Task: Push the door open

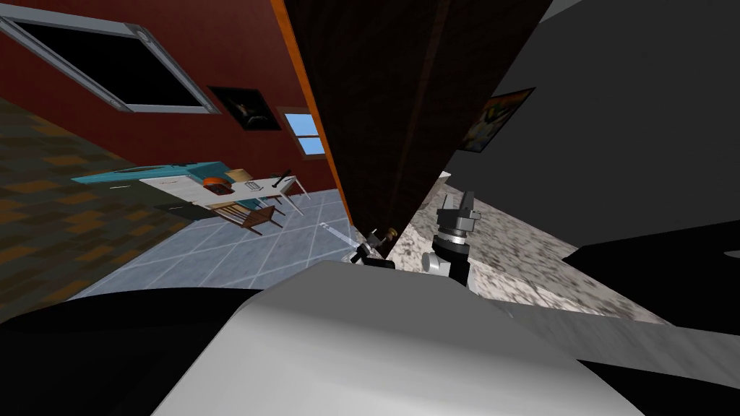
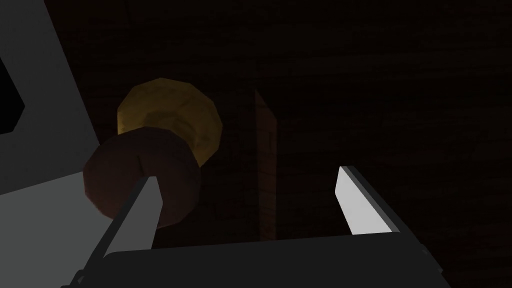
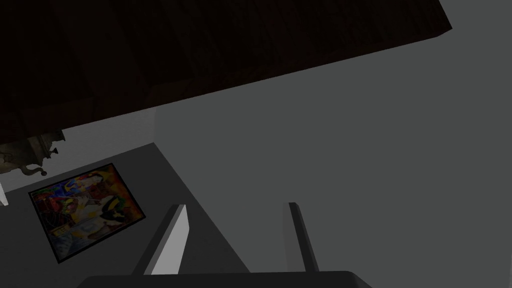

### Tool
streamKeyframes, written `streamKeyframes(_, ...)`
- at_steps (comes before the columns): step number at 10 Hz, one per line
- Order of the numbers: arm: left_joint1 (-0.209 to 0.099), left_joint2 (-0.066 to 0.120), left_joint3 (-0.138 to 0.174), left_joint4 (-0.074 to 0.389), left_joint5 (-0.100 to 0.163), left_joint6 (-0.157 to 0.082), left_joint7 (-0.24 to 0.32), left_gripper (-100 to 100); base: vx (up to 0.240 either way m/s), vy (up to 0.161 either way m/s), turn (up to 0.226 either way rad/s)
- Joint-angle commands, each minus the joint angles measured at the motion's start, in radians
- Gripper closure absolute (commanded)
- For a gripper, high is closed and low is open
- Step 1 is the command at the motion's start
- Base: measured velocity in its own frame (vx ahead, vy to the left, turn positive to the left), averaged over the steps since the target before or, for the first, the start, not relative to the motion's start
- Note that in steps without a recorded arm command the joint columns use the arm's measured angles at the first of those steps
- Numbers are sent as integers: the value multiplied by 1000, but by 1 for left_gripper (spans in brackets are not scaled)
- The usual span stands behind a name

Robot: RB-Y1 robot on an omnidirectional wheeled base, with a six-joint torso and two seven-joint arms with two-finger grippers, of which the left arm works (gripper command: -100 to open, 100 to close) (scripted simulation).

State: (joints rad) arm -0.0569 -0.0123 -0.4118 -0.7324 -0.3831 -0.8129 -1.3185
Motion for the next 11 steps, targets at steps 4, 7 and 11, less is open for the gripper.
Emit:
streamKeyframes(4, -40, -24, -15, 43, 23, -3, -12, -100, -28, -90, 33)
streamKeyframes(7, -40, -24, -15, 43, 23, -3, -12, 100, 4, 17, -5)
streamKeyframes(11, -28, 3, -12, 27, 30, 4, -17, -100, 5, 38, -9)
